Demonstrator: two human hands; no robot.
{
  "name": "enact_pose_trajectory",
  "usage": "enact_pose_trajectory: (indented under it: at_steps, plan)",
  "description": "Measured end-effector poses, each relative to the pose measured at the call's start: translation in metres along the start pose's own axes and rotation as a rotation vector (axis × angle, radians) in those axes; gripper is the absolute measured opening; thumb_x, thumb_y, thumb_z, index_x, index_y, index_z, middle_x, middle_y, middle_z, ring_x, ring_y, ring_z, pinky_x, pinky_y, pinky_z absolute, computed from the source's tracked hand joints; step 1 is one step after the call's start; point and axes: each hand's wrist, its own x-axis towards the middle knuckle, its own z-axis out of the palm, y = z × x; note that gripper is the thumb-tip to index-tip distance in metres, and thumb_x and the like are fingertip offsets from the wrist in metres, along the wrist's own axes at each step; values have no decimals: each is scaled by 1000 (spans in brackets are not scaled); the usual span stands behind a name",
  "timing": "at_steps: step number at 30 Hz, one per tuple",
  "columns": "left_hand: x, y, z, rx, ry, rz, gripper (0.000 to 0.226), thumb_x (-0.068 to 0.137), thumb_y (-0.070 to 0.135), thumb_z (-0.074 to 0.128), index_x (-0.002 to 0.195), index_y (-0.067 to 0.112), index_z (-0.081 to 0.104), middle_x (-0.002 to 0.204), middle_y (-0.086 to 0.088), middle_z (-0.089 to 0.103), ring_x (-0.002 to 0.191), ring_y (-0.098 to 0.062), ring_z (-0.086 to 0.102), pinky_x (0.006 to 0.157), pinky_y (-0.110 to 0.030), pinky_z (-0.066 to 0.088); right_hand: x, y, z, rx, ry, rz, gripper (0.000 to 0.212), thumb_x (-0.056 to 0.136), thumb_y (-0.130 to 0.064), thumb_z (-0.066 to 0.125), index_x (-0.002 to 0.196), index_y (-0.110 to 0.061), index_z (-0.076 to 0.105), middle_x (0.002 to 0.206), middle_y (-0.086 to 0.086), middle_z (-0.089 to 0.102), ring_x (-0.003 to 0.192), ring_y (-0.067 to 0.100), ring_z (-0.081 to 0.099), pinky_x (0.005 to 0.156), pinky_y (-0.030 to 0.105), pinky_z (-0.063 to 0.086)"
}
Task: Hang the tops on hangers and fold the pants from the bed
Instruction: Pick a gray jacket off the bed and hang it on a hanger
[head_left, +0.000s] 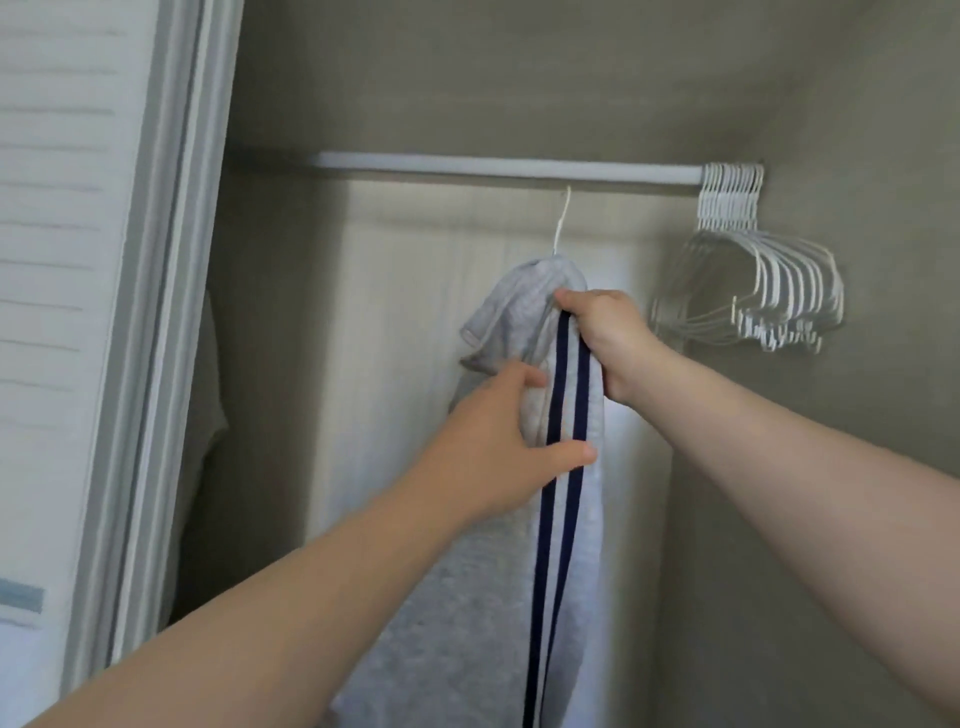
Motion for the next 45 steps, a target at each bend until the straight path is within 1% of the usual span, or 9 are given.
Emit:
enact_pose_trajectory:
  at_steps: [5,10,14,21,27,31,34,40,45]
  plan:
    - [50,-5,4,505,81,-53,95,69,77,64,143,39,19,140,6,42,122,-25,53,99,-50,44,71,-8,17,22,25,-46,16,96,-19,60,93,-3,59,88,18,63,76,29,65,69,39,54]
    - [100,-22,9,533,117,-94,54,89,22,60,130,23,24,115,-7,47,89,-31,56,78,-43,52,115,-7,43,-11,6,-57,15,94,-17,60,100,-3,59,82,14,64,74,29,65,66,33,52]
    - [124,-44,-1,567,146,-97,38,87,6,51,106,24,23,93,-4,47,77,-29,54,65,-36,44,131,9,63,-4,-60,-49,22,97,-19,57,111,-3,59,98,18,69,88,31,70,75,38,58]
    - [128,-65,-10,648,180,15,29,90,11,44,100,28,22,100,-1,51,78,-32,56,64,-37,45,138,17,66,-6,-71,-139,25,97,-20,56,105,3,59,105,24,69,97,38,69,92,51,56]
    - [132,-60,-11,683,217,118,27,93,14,46,97,26,22,91,2,50,64,-25,49,52,-33,34,138,5,61,16,-82,-181,25,97,-23,59,76,-12,50,81,13,59,79,28,62,73,38,48]
    - [146,-52,-26,738,245,116,32,90,15,49,99,27,22,89,5,43,69,-26,48,57,-34,35,151,-15,61,38,-58,-154,17,97,-22,59,96,-5,59,95,15,67,95,35,69,84,44,56]
    - [152,-50,-35,781,232,73,34,87,14,49,94,28,19,87,3,42,73,-27,48,59,-34,36,158,-19,62,51,-29,-85,29,97,-18,59,119,0,56,108,19,67,99,33,68,84,41,57]
    - [143,-63,-37,797,149,23,35,87,15,49,90,29,16,78,4,40,61,-18,41,50,-32,28,155,-2,73,44,-85,0,32,97,-19,62,121,1,54,111,19,67,98,31,67,87,41,58]
    - [134,-77,-50,775,171,1,32,86,17,48,92,28,18,77,6,38,69,-27,45,54,-34,30,127,-10,77,-242,-252,-64,7,92,-16,61,92,-10,56,83,12,63,60,20,58,47,22,50]
